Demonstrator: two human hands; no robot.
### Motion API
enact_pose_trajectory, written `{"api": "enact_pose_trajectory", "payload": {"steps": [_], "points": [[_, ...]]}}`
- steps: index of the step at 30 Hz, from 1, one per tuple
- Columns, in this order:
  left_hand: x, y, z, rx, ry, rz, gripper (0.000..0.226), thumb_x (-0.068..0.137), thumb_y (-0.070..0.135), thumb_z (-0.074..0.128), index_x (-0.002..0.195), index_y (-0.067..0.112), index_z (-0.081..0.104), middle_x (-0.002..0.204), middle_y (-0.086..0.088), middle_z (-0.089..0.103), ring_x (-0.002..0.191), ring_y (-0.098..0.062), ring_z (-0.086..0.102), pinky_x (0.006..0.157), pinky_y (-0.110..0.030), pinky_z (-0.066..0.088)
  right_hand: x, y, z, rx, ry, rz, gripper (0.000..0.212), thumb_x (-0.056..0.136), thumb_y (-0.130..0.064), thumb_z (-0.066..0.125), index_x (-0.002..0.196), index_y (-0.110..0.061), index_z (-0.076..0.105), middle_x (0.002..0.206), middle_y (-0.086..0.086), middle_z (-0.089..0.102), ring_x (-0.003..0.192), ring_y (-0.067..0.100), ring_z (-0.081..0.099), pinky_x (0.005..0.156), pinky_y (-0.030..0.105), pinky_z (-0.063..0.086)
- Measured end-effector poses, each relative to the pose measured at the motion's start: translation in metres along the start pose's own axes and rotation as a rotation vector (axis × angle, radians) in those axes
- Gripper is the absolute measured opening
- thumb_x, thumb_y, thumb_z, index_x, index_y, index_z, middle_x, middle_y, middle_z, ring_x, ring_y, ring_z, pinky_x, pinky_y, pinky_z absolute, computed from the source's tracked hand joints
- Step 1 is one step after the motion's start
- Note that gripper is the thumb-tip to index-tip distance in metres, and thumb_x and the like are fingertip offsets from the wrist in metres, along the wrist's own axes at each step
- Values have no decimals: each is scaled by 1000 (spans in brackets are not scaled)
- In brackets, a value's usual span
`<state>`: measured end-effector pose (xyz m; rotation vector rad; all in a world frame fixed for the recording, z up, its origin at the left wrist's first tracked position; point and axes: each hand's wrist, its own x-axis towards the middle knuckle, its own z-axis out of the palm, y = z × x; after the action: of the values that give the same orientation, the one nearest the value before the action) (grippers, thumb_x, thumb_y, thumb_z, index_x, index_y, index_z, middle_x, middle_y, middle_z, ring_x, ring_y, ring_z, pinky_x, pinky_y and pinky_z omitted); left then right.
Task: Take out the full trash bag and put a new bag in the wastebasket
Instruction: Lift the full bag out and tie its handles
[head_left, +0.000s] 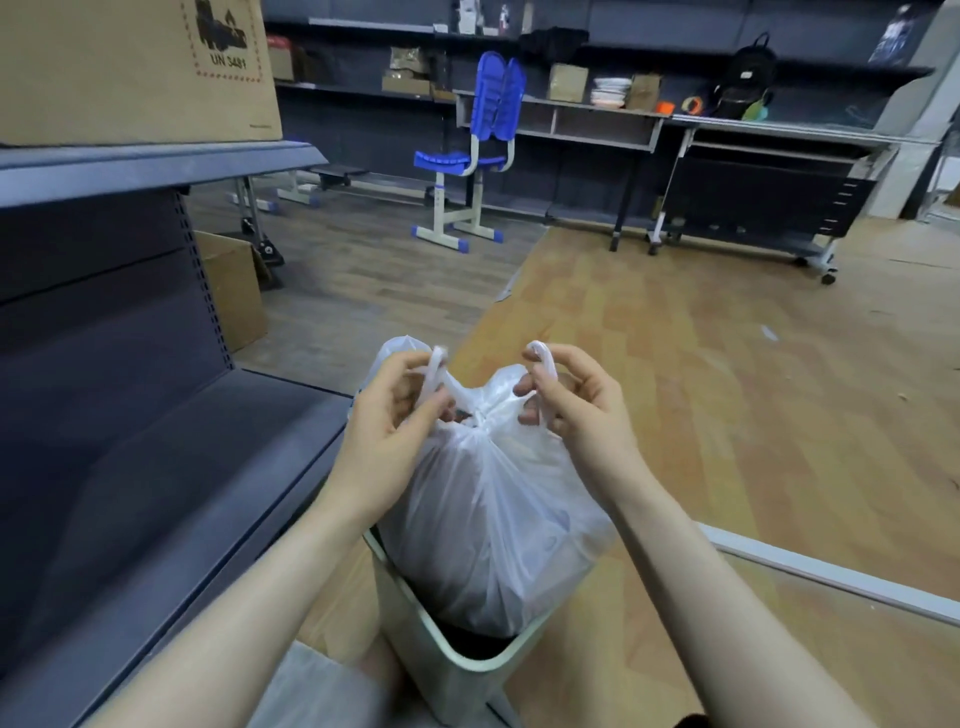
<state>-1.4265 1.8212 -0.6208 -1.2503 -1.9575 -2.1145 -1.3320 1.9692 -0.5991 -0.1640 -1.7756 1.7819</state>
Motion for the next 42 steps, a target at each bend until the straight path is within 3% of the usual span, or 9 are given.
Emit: {"api": "enact_pose_trajectory", "payload": {"steps": [2,6,12,15,23,27,32,37,42], "points": [[-4,8,5,-61,71,-17,27,94,6,51,110,27,52,70,-2,66,73,-8,66,73,-13,49,-2,3,2,81,13,-14,12,96,-18,50,100,-20,61,61,-2,57,54,13,53,65,25,49],[-10,10,12,-222,195,-147,33,97,7,43,114,34,49,60,2,65,64,-6,65,73,-16,51,4,8,6,190,78,34,17,97,-26,46,102,-23,62,50,-7,33,46,7,32,64,24,51],[5,12,27,-352,326,-255,28,101,5,37,106,28,53,46,12,38,44,-3,38,66,-23,41,8,13,6,384,117,128,20,99,-20,44,93,-16,62,45,-10,26,39,4,25,49,16,42],[7,13,30,-347,318,-261,25,101,7,36,104,26,52,45,13,31,41,-4,29,62,-19,48,7,12,3,389,125,118,20,99,-17,44,92,-13,62,43,-10,27,38,4,25,47,17,39],[15,5,34,-495,274,-336,23,100,5,35,95,20,51,41,11,25,36,-5,21,40,-18,30,5,8,-17,491,231,196,22,100,-16,42,86,-12,58,39,-11,28,32,3,23,40,15,34],[16,2,24,-485,262,-311,25,100,3,34,91,18,52,41,11,24,36,-5,20,39,-14,25,4,5,-6,451,250,182,22,98,-10,43,83,-10,59,37,-12,31,33,3,23,38,15,31],[18,0,9,-396,208,-169,29,100,-1,33,86,18,50,40,11,26,35,-5,19,39,-13,24,4,9,2,307,158,39,24,98,-1,38,84,-8,57,38,-14,46,34,1,26,39,14,27],[3,-12,11,-395,127,-141,37,89,9,41,74,36,61,40,13,29,34,-4,23,40,-13,29,-12,21,-9,267,197,10,22,94,-1,45,81,-7,61,38,-12,34,35,3,28,40,14,29],[5,-13,13,-359,103,-152,37,88,10,41,74,38,61,41,14,28,36,-5,23,40,-14,28,-16,19,-11,182,204,-35,16,90,-7,49,82,-7,63,38,-12,36,35,3,31,42,16,32]]}}
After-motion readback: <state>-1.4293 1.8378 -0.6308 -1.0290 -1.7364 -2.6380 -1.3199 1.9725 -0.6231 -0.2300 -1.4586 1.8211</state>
